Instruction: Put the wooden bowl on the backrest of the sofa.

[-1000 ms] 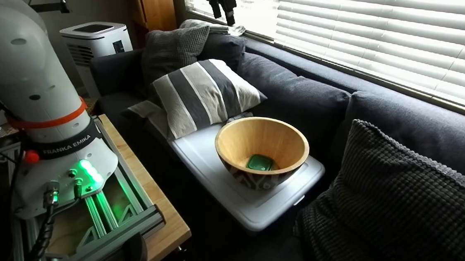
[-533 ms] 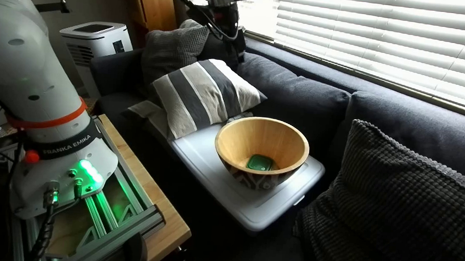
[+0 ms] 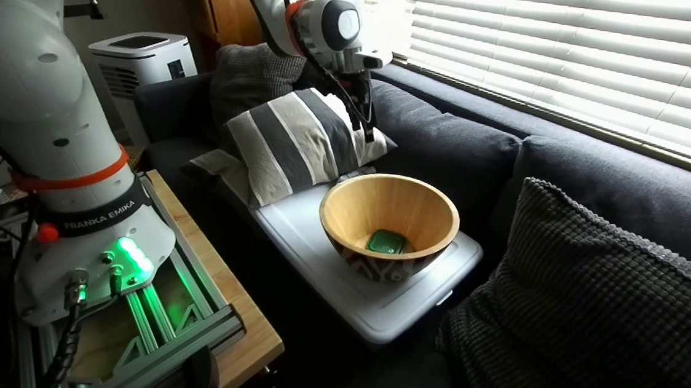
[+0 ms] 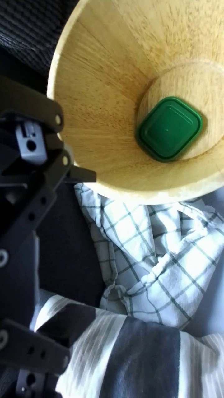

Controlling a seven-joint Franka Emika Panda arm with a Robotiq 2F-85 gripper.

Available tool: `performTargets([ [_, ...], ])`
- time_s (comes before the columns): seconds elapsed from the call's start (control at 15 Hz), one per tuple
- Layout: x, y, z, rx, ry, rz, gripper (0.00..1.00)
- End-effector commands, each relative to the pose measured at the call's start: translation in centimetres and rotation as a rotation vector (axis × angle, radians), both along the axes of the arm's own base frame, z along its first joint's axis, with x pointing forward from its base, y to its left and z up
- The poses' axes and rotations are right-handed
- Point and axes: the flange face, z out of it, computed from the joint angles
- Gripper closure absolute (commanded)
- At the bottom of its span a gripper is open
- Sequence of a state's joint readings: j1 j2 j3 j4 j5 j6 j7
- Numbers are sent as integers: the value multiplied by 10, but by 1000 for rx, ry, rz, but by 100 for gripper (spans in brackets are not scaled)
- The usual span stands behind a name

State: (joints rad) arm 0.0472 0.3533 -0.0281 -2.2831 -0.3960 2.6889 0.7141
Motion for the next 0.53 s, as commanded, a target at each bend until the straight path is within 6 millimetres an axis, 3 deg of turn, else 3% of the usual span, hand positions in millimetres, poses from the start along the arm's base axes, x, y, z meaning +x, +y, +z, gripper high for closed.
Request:
performTargets([
  [0.0, 26, 10, -48, -26, 12, -19, 0],
  [0.13, 33, 9, -69, -41, 29, -11, 0],
  [0.2, 22, 8, -45, -37, 34, -4, 0],
  [0.47, 31, 8, -66, -48, 42, -3, 0],
])
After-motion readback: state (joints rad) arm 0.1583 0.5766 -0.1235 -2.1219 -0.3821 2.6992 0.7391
